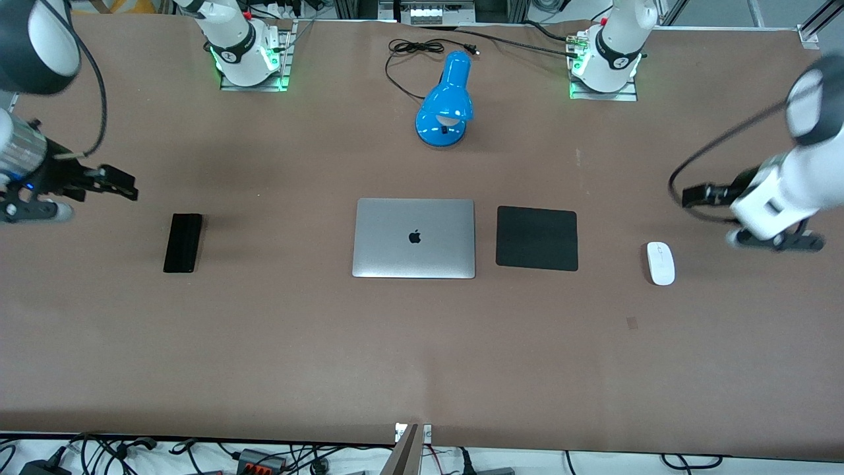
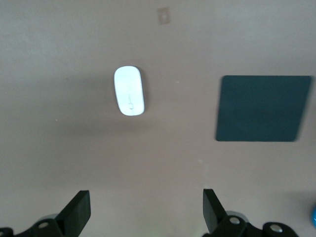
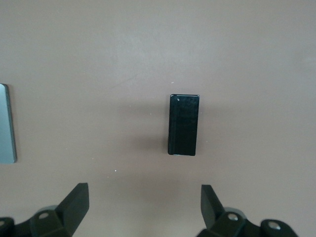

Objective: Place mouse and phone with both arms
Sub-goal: 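Lower the right gripper onto the black phone while the left gripper reaches the mouse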

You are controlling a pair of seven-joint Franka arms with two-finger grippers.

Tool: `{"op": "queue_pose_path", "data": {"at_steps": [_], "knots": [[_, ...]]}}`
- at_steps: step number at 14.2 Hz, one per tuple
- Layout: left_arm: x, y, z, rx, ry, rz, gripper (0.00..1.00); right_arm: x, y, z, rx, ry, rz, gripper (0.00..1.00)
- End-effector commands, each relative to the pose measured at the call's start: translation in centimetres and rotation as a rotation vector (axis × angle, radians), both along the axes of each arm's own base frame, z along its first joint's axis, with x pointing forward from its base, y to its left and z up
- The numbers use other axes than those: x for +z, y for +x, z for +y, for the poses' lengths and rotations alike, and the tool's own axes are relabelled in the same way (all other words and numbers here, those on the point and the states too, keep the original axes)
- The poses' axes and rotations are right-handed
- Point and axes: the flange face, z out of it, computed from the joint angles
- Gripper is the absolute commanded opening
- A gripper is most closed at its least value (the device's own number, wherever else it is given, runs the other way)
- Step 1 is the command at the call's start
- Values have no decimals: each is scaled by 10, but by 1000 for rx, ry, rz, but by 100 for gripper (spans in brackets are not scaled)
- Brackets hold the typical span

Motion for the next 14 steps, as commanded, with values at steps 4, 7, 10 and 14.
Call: {"op": "queue_pose_path", "data": {"at_steps": [4,7,10,14], "knots": [[-118,22,32,48,16,-26,100,-81,28,-29,-39,3,37,100],[-169,2,32,80,16,-101,100,-130,37,-50,-71,8,65,100],[-211,-13,26,65,10,-217,100,-172,41,-60,-85,11,93,100],[-234,-25,42,43,3,-280,100,-232,27,-66,-96,12,65,100]]}}
